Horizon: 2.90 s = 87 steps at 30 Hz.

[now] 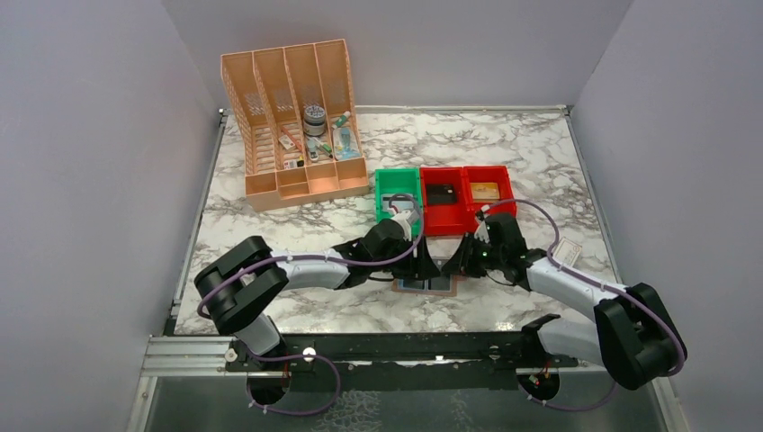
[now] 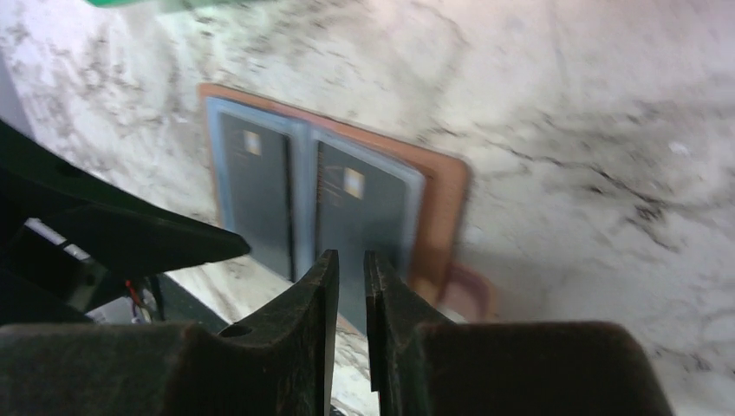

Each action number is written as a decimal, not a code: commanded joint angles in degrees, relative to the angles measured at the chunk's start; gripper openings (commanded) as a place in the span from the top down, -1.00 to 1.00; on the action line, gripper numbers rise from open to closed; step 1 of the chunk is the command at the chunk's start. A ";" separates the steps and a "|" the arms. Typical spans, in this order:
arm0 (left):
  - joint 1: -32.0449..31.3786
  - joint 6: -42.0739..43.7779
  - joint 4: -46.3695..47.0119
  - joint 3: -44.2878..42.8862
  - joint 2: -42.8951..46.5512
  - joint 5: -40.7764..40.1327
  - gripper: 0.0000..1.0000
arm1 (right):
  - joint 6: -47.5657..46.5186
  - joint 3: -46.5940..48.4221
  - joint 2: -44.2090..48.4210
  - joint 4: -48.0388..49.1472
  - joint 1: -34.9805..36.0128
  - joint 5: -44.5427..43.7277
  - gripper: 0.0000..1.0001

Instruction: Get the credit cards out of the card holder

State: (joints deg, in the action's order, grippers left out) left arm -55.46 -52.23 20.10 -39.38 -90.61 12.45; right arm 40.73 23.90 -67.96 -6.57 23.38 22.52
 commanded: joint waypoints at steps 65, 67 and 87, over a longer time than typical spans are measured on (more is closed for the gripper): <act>-0.88 -4.99 0.61 -5.87 -10.14 -2.09 0.06 | 2.09 -7.68 -5.96 3.22 -0.26 -3.96 0.98; -0.89 -5.71 1.57 -5.75 -10.28 -1.59 0.11 | 2.15 -7.85 -6.32 3.89 -0.31 -3.30 0.98; -0.92 -8.31 4.67 -3.71 -7.21 -2.31 0.63 | 2.25 -8.70 -9.38 7.16 -0.31 -0.83 0.98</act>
State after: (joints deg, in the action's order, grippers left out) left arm -54.76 -58.46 19.16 -42.96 -99.70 6.92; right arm 44.49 18.31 -73.14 3.60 21.41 23.07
